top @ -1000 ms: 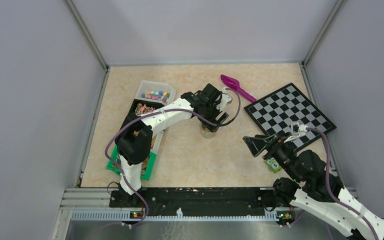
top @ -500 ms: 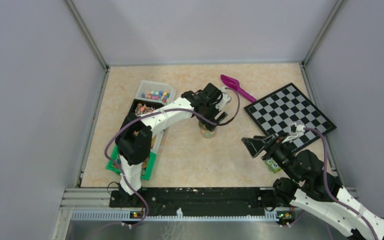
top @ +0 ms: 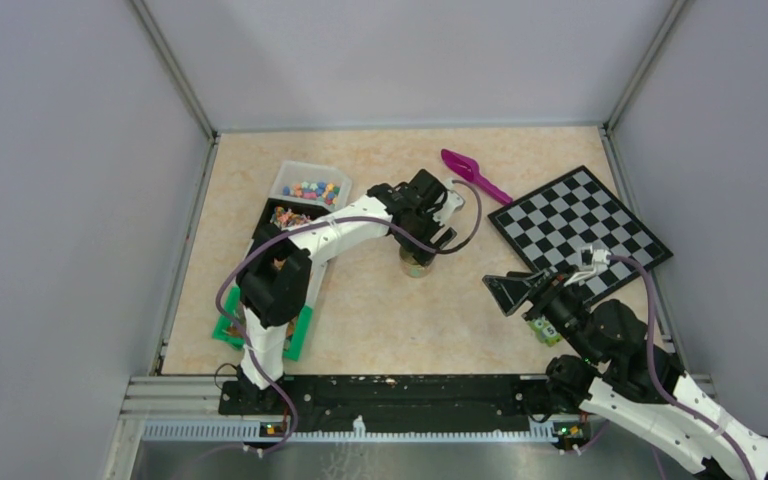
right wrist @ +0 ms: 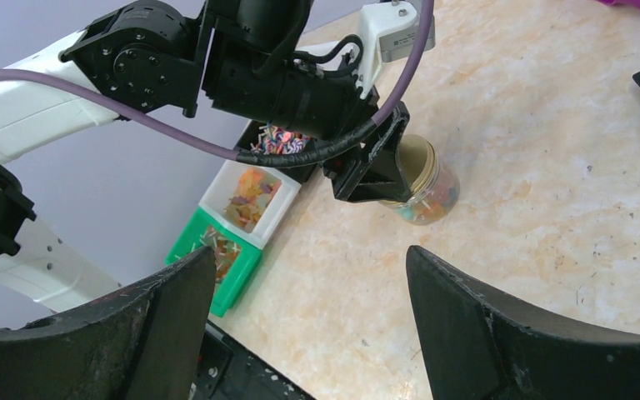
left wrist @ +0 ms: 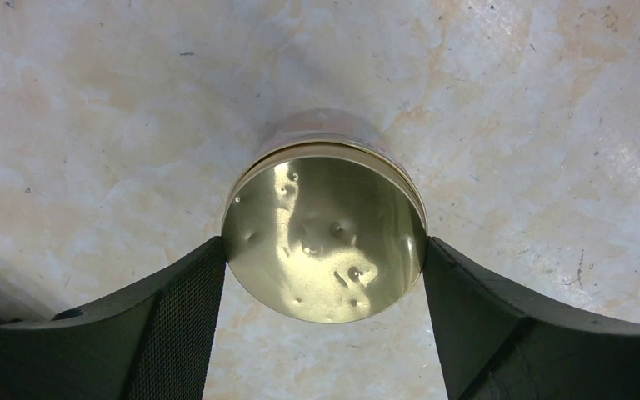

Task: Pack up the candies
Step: Close the bottle lid on the packing bottle.

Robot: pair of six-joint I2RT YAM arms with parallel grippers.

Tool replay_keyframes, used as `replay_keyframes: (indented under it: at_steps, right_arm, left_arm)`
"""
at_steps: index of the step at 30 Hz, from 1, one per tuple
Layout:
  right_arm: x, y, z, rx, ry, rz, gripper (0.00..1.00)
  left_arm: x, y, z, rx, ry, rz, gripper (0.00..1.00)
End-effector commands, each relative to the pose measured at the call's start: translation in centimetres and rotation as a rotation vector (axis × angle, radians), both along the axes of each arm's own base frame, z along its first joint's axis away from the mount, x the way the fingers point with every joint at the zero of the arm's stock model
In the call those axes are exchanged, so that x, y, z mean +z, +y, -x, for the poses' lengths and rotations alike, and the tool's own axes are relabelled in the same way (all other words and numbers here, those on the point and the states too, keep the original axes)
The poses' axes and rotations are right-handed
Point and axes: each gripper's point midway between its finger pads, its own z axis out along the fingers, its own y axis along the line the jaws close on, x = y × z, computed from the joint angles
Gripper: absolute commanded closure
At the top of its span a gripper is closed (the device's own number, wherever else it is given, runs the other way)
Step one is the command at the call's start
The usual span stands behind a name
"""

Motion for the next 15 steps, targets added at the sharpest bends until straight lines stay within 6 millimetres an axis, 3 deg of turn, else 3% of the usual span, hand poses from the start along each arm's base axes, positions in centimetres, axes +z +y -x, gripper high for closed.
replay_keyframes:
  at_steps: [1,10,12,15]
  right_arm:
    - [0.8,-0.2,0.0,-0.002,-0.022,-0.013,0.17]
    - [0.7,-0.1,0.1,0.005,-0.02,-0.014,0.17]
    - [0.6,0.0,0.1,0.008,-0.019,-0.016,0.17]
    - [0.7,0.1,0.1,0.012,-0.019,-0.02,0.17]
  left_arm:
    - [-0.3,-1.0,0.0,-0.004,0.011,0.021,0.17]
    - [-0.5,-1.1,0.1,0.0,0.018,0.021,0.13]
    - [-0.2,-1.2,0.2,-0.001,0.018,0.032,0.05]
    - [0.5,-1.6,0.3,-0.011,0.012,0.061,0.03]
